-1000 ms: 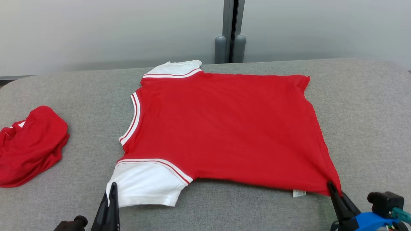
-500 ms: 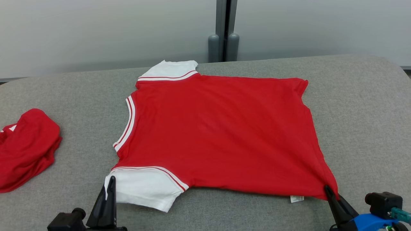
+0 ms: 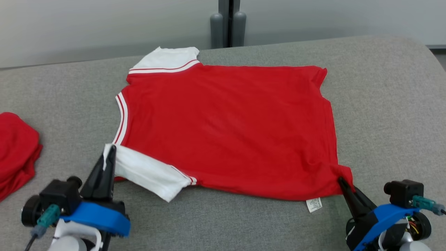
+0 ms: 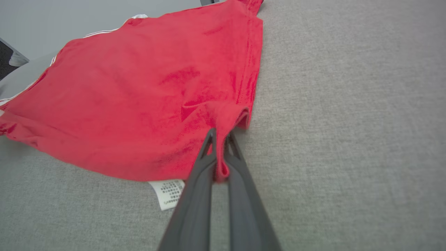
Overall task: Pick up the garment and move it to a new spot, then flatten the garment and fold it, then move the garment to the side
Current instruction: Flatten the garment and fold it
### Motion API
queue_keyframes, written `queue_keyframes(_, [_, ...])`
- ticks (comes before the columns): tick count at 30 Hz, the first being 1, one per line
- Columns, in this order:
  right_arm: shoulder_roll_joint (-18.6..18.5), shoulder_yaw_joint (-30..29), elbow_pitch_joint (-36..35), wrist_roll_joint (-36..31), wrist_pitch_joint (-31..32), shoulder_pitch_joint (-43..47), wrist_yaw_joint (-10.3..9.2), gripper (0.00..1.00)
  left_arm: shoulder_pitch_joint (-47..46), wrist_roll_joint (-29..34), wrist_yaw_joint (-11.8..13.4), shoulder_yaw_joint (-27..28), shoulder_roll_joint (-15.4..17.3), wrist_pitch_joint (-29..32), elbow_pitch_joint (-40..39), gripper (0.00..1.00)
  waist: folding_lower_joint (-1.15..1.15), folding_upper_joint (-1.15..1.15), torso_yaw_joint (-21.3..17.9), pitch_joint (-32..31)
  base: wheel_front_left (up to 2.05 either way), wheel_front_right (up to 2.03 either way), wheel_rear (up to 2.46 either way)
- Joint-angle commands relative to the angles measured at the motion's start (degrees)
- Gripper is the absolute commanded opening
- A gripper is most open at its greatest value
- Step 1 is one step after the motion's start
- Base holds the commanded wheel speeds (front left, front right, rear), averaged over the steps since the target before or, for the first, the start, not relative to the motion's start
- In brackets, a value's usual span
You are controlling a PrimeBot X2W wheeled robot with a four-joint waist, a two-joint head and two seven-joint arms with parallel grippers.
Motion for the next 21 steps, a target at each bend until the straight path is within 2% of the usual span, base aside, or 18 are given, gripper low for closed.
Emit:
queue_keyframes(1, [-0.13,0.42,0.21,0.68,0.14,-1.08,0.01,0.00,-1.66,0.28,-0.38,0.26,0.30,-0.04,0.59,0.00,0.00,0.00,-0.03,0.53,0.00,0.00,0.00])
queue_keyframes(8, [-0.56,2.41,1.91,2.78,-0.03,-5.93,0.01,0.00,-9.71,0.62,-3.09,-0.17,1.32,1.03,6.10,0.00,0.00,0.00,-1.16,3.02,0.00,0.00,0.00])
queue_keyframes(21, [-0.43,4.39,7.69,5.15,-0.66,-16.19,0.01,0.00,-22.28,0.84,-7.59,-1.62,0.61,0.37,19.62,0.00,0.00,0.00,-2.13,6.99,0.00,0.00,0.00])
